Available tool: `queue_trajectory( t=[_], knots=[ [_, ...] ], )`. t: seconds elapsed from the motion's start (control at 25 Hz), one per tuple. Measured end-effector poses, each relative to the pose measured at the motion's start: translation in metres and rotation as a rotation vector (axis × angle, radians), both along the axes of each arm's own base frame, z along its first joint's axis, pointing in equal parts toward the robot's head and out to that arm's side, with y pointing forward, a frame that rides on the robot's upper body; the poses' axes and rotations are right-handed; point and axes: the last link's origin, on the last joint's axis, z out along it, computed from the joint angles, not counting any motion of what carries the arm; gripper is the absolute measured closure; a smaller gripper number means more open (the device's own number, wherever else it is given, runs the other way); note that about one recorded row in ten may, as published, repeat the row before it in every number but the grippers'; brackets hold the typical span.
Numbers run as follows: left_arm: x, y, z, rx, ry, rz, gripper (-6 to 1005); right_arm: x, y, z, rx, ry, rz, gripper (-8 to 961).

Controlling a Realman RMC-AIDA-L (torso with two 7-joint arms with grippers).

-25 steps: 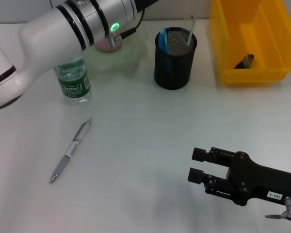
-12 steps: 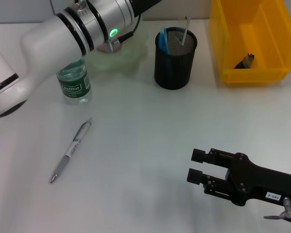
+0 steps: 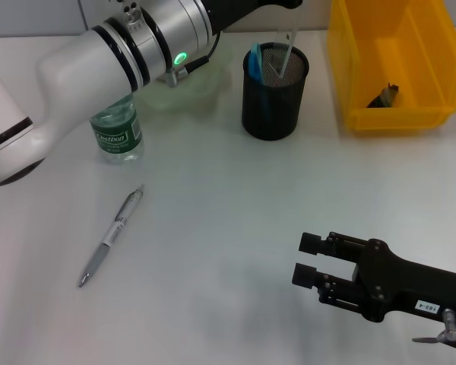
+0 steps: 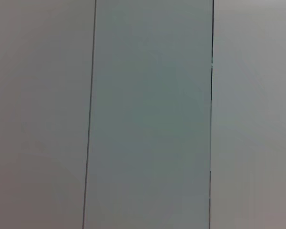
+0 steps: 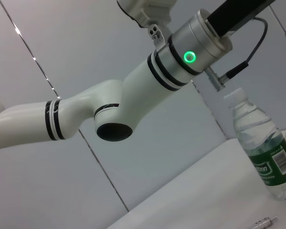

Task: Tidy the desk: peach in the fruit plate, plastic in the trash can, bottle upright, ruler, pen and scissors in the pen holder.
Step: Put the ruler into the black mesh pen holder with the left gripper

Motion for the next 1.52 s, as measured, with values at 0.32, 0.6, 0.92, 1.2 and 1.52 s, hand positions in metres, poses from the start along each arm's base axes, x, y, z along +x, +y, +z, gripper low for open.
queue_trajectory(
  t=[0.32,0.6,0.92,1.2,1.52],
  knots=[
    [-0.007,0.001,-0.002,0.008,0.024,0.011,501,0.0,-0.001,-0.001,-0.006,0.002,-0.003,335],
    [-0.013,0.0,-0.004,0.003,0.03,0.024,495,0.0,-0.001,-0.001,-0.007,0.002,-0.004,335],
    [-0.018,0.001,-0.005,-0.002,0.029,0.043,488,0.0,-0.002,-0.002,-0.008,0.001,-0.006,335],
    [-0.017,0.001,-0.005,-0.002,0.03,0.038,481,0.0,-0.002,-0.003,-0.01,0.0,-0.006,335],
    [-0.014,-0.003,-0.012,-0.014,0.065,0.004,474,0.0,-0.001,-0.003,-0.01,0.0,-0.005,335]
  ],
)
